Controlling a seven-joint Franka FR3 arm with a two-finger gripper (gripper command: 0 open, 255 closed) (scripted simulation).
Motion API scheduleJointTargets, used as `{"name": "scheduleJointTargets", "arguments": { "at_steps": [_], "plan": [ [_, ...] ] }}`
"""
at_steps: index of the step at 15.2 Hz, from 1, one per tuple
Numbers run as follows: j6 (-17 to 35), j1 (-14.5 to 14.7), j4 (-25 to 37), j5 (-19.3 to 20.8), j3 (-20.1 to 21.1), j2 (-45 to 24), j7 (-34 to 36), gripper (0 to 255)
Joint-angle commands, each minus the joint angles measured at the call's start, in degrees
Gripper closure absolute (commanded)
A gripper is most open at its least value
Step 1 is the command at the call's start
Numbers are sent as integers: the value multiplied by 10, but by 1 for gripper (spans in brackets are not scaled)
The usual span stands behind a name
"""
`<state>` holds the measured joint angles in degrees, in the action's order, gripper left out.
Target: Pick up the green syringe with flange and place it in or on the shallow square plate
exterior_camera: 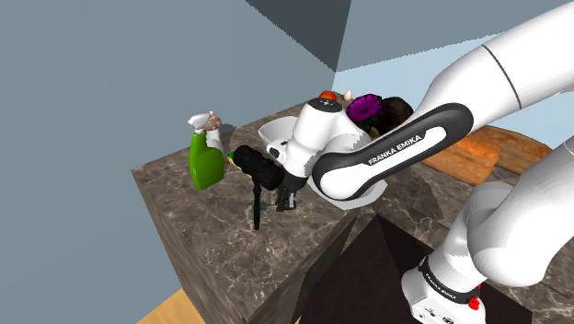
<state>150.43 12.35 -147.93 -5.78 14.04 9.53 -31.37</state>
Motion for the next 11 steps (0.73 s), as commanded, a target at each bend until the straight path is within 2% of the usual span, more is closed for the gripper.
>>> {"name": "scheduleJointTargets", "arguments": {
  "at_steps": [1, 6, 11],
  "plan": [
    [0, -1, -1, 1, -1, -3, 1, 255],
    [0, -1, -3, 0, -2, -1, -1, 255],
    [-45, 1, 11, -6, -5, 30, -5, 255]
  ]
}}
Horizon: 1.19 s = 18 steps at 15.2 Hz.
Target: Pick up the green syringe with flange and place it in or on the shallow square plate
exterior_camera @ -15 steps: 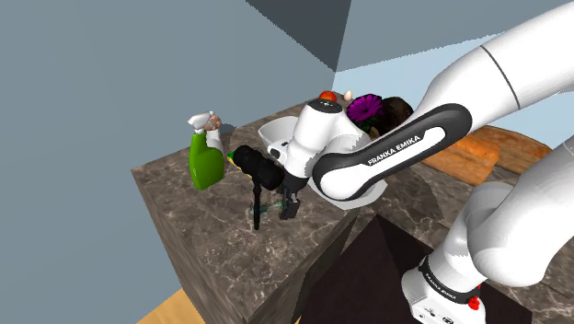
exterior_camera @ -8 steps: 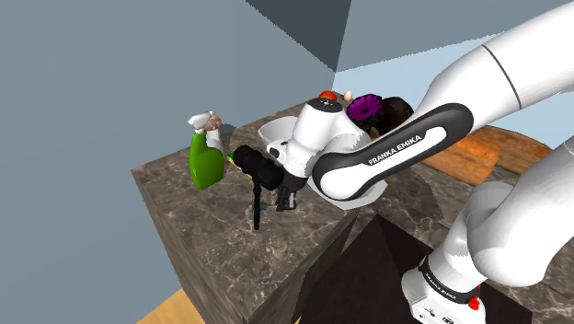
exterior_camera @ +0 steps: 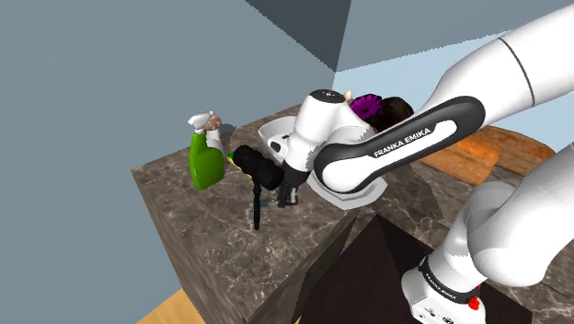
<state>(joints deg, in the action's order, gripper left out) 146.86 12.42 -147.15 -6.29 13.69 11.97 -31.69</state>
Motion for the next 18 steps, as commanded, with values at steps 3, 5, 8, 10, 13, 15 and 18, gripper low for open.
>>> {"name": "scheduleJointTargets", "arguments": {
  "at_steps": [3, 5, 8, 10, 13, 15, 18],
  "plan": [
    [-36, 1, 13, -3, -4, 23, -3, 255],
    [-54, 1, 21, -4, -5, 33, -4, 255],
    [-80, 1, 33, -5, -7, 47, -5, 255],
    [-98, 2, 41, -6, -9, 56, -5, 255],
    [-123, 2, 55, -6, -11, 68, -6, 255],
    [-126, -1, 43, -9, -21, 83, -21, 255],
    [-134, -11, 7, -12, -54, 123, -66, 255]
  ]
}}
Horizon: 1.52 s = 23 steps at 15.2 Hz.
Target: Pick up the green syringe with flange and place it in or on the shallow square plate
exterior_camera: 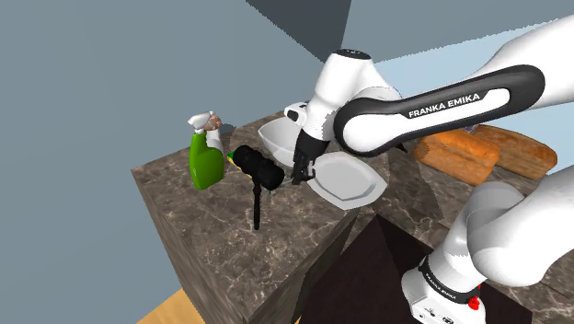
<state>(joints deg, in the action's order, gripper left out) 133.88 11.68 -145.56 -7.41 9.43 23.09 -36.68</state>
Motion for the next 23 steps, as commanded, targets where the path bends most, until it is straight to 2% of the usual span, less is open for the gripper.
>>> {"name": "scheduleJointTargets", "arguments": {
  "at_steps": [1, 8, 16, 23],
  "plan": [
    [-7, -8, -20, 0, -22, 25, -30, 255],
    [-34, -47, -76, 22, -105, 101, -132, 255],
    [-70, -114, -95, 74, -212, 147, -259, 255],
    [-5, -112, -133, 73, -220, 120, -267, 255]
  ]
}}
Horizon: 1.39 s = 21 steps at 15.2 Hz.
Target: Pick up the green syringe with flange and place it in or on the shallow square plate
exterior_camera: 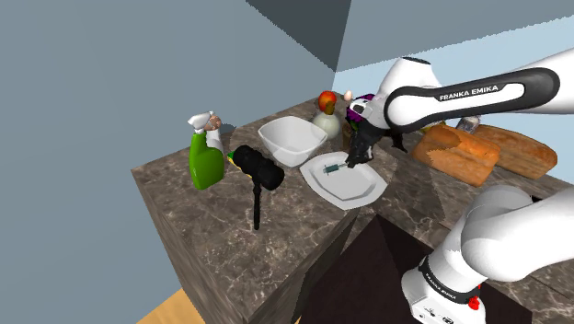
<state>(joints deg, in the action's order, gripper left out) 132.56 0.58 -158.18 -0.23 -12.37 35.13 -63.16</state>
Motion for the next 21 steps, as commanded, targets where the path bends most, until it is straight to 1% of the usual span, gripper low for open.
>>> {"name": "scheduleJointTargets", "arguments": {
  "at_steps": [1, 7, 15, 16, 21],
  "plan": [
    [18, 0, -12, 0, -3, -6, -4, 255],
    [81, 5, -40, -5, -13, -42, -14, 255],
    [81, 5, -40, -5, -12, -42, -14, 255],
    [81, 5, -40, -5, -12, -42, -14, 0],
    [81, 5, -40, -5, -12, -42, -14, 0]
  ]
}}
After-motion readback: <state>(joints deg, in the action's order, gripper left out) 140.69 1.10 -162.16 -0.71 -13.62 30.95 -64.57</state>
